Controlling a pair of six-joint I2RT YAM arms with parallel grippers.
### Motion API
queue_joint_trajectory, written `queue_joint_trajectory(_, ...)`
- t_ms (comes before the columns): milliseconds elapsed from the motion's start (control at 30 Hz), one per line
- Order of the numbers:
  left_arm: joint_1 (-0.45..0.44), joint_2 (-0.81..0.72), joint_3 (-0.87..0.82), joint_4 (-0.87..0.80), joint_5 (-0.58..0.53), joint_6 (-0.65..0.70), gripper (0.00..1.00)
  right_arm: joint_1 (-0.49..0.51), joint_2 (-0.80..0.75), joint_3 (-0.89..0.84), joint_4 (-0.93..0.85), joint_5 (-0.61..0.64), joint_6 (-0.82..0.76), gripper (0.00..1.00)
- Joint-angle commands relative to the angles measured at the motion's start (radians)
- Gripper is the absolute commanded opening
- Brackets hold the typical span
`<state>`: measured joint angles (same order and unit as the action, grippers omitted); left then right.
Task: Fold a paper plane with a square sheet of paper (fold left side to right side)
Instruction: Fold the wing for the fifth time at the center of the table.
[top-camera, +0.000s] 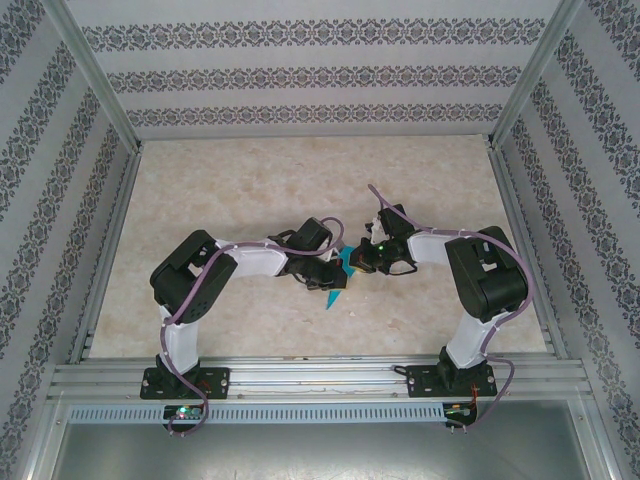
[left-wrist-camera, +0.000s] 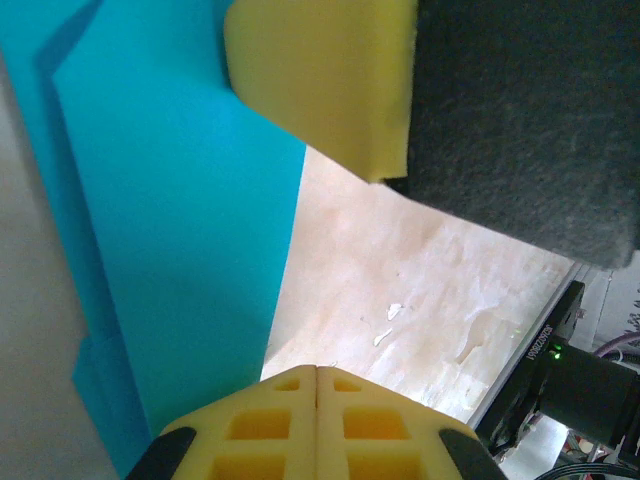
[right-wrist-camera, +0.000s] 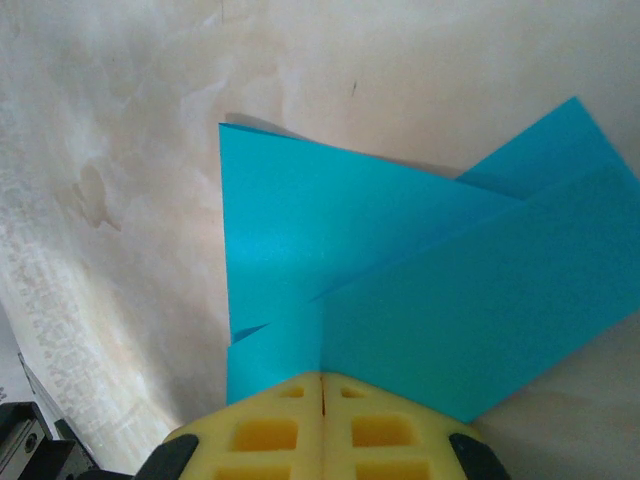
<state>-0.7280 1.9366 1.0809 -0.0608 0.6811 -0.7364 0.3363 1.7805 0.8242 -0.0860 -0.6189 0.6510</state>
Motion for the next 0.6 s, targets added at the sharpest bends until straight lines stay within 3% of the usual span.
queue_joint_trajectory(0,-0.011,0.007,-0.009,-0.036,0.014,0.032,0.02,0.016,0.066,-0.030,-0.131,0.116,-0.026,0.00)
queue_joint_trajectory(567,-0.019,-0.009,-0.053,-0.047,0.030,0.058,0.02,0.018,0.072,-0.010,-0.182,0.148,-0.054,0.00)
